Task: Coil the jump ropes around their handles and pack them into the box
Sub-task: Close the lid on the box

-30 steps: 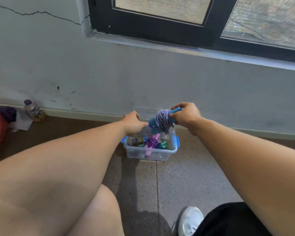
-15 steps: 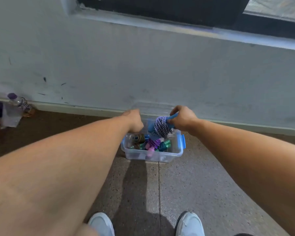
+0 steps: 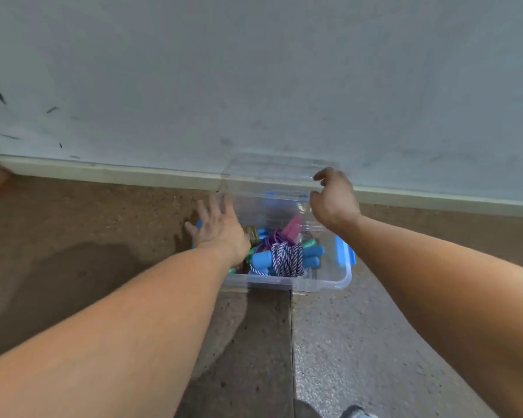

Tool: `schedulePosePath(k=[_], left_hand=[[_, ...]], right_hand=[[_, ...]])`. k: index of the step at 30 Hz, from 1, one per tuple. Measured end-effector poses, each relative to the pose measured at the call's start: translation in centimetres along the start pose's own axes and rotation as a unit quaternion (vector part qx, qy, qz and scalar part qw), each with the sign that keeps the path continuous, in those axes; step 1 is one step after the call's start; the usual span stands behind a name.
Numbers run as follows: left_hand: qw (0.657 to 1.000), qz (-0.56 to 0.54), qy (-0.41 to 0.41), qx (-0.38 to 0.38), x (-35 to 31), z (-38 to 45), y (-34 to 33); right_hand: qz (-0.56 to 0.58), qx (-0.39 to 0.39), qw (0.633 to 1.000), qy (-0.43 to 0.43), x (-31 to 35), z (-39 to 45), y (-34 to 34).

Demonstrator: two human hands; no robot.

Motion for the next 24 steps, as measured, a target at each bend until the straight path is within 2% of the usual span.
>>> schedulePosePath(k=[3,6,9,12,14,16,19,22,24], left_hand=[[0.999,-0.040,0.006,0.005,1.2,0.1,-1.6],[0.999,-0.050,0.002,-0.022,2.1,0.2,-2.5],[0.998,-0.054,0.003,-0.044,2.3,0.1,-2.8],[0.998,-0.044,-0.007,-0.054,2.2,-0.1,-2.7],[0.998,-0.035,-0.012,-0.049,2.5,-0.1,-2.4],[0.998,-0.033,-0.021,-0.040,2.7,-0.2,-2.0],[0.995,-0.079,-0.026,-0.053,2.9,-0.7,-1.2],[0.986,-0.134,-0.004,-0.096,3.3,-1.6,-0.8],[0.984,-0.151,0.020,-0.089,4.0,-2.4,-0.8]], right_hand=[[-0.086,-0.067,0.993,0.043,0.0,2.4,0.7],[-0.189,-0.055,0.976,0.088,0.3,4.3,-0.1],[-0.225,-0.023,0.970,0.086,0.8,5.7,-1.1],[-0.280,-0.079,0.951,0.104,1.6,6.3,-0.8],[-0.272,-0.089,0.952,0.109,1.7,6.2,-0.5],[-0.239,-0.060,0.963,0.108,1.5,6.0,-0.4],[-0.186,-0.039,0.972,0.139,1.3,5.2,0.1],[-0.135,-0.094,0.967,0.193,1.8,2.7,1.3],[-0.119,-0.125,0.963,0.205,1.8,0.2,1.7]])
Point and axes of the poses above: each hand's wrist, its own z-axis towards the middle knuckle, its own y-axis out of the back of the hand, x = y × z, the point moved 5 cm from there along z, towards the middle knuckle, and after that the axes turned 13 degrees about -y, right-handed, at the moved point
